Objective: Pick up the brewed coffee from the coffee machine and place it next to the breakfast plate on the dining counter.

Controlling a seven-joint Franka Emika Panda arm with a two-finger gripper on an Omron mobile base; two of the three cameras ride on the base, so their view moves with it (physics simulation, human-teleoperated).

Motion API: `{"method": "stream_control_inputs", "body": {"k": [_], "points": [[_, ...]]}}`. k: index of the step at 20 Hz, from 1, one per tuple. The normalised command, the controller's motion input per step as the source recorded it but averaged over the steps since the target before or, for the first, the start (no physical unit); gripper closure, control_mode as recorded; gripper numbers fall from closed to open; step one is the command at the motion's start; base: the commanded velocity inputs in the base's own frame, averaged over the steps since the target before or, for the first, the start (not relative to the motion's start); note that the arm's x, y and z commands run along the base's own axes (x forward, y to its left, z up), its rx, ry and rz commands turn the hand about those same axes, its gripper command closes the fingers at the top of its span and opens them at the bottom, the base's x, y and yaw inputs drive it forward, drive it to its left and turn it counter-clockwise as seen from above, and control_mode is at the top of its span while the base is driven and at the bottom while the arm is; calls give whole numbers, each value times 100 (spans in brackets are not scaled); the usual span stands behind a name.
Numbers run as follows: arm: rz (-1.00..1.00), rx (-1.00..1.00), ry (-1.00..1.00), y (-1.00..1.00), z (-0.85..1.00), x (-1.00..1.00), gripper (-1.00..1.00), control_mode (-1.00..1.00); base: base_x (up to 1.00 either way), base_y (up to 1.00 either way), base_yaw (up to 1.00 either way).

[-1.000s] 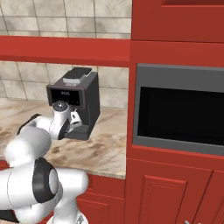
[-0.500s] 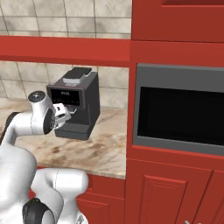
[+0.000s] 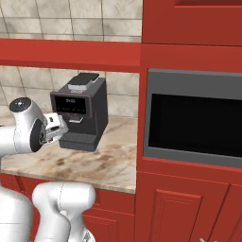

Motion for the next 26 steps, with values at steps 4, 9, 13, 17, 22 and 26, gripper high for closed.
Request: {"method": "stream_control_inputs", "body": {"k": [4, 9, 13, 17, 22, 26], "points": [[0, 19, -16, -40, 8, -61, 100, -100, 0, 0, 0], [0, 22, -16, -41, 21, -31, 100, -100, 0, 0, 0], [0, 9, -3, -11, 20, -1, 100, -100, 0, 0, 0], [0, 0, 0, 0, 7, 0, 100, -100, 0, 0, 0], [0, 0, 0, 0, 0, 4, 100, -100, 0, 0, 0], [0, 0, 0, 0, 0, 7, 100, -100, 0, 0, 0]]}}
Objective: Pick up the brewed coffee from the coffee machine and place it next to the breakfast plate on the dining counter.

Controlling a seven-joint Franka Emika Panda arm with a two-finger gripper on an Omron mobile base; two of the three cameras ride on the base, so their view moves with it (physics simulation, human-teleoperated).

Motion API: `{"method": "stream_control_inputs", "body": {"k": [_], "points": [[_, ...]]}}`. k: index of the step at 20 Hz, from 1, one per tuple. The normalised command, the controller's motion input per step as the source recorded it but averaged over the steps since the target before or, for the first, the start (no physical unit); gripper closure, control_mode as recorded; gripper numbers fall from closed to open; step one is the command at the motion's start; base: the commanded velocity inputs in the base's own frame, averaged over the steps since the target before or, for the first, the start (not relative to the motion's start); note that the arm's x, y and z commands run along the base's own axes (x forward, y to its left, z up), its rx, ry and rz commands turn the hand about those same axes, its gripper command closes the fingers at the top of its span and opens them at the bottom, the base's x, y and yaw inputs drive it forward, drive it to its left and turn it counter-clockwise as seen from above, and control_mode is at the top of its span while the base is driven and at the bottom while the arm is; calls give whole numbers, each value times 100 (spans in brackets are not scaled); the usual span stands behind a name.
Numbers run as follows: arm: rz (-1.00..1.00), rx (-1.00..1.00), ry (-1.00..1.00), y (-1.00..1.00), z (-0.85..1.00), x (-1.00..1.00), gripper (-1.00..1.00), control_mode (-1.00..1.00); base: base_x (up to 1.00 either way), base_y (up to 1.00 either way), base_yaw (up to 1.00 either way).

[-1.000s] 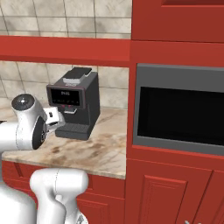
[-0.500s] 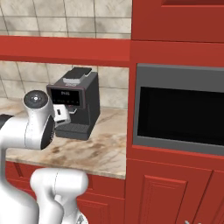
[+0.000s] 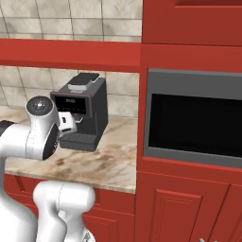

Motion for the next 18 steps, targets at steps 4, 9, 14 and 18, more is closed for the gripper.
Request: {"method": "stream_control_inputs", "body": {"k": [4, 9, 14, 18], "points": [[0, 0, 0, 0, 0, 0, 100, 100, -13, 8, 2], [0, 0, 0, 0, 0, 0, 100, 100, -60, 40, 26], [0, 0, 0, 0, 0, 0, 100, 100, -57, 63, 53], [0, 0, 0, 0, 0, 0, 100, 100, -23, 69, 87]]}}
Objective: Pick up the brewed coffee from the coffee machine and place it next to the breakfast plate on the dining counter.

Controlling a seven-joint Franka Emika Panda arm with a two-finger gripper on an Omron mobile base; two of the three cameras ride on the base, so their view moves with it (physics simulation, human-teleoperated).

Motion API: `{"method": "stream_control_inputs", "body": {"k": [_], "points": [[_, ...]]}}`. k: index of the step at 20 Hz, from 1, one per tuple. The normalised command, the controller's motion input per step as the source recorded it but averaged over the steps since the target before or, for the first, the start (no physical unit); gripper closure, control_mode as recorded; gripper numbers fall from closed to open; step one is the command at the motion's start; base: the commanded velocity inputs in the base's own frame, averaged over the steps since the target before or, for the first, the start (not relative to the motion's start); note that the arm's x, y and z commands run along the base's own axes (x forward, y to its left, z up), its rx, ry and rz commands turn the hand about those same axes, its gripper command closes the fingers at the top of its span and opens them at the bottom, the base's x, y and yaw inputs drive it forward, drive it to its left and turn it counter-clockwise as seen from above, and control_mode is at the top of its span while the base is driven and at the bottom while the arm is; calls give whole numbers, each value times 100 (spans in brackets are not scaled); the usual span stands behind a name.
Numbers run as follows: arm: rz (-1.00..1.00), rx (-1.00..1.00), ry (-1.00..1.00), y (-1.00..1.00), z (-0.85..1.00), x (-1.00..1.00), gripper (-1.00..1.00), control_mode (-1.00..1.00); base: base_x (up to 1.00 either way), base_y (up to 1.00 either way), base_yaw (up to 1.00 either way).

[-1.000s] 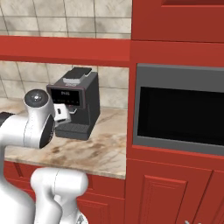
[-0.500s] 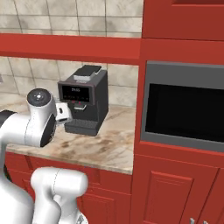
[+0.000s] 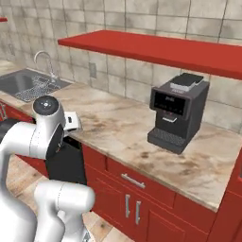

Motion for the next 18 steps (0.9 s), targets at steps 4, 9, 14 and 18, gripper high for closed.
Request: {"method": "stream_control_inputs", "body": {"k": [4, 9, 14, 18], "points": [[0, 0, 0, 0, 0, 0, 100, 100, -22, 29, 100], [0, 0, 0, 0, 0, 0, 100, 100, -13, 7, 100], [0, 0, 0, 0, 0, 0, 100, 100, 0, 0, 100], [0, 0, 0, 0, 0, 0, 100, 100, 0, 0, 99]]}}
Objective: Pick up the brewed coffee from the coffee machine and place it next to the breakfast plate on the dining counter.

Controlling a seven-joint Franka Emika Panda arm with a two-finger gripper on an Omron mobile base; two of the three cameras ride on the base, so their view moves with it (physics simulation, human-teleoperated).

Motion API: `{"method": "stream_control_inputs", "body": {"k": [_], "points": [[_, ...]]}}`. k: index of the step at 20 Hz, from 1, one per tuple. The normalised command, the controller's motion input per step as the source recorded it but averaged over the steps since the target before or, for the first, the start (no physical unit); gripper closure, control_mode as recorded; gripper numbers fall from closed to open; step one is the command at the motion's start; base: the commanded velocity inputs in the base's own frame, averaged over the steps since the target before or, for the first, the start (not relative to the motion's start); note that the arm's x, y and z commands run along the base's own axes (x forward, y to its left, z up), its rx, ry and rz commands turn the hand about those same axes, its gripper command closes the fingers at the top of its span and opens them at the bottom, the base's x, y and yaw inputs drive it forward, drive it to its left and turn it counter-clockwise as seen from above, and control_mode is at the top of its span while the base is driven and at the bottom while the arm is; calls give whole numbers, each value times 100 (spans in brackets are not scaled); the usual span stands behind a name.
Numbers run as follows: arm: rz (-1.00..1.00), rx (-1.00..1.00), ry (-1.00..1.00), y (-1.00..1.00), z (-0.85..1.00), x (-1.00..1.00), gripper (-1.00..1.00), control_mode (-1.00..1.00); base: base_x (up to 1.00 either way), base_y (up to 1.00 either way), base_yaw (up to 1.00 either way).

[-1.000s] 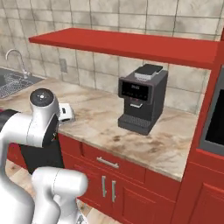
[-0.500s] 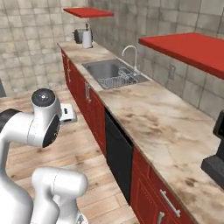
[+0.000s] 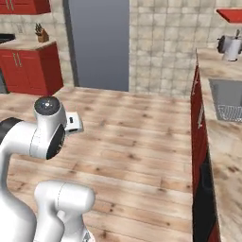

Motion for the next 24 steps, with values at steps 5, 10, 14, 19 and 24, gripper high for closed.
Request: {"method": "stream_control_inputs", "body": {"k": [5, 10, 14, 19, 24], "points": [[0, 0, 0, 0, 0, 0, 100, 100, 6, 0, 93], [0, 0, 0, 0, 0, 0, 100, 100, 26, 5, 83], [0, 0, 0, 0, 0, 0, 100, 100, 39, 8, 78], [0, 0, 0, 0, 0, 0, 100, 100, 51, 7, 74], [0, 0, 0, 0, 0, 0, 100, 100, 68, 17, 65]]}}
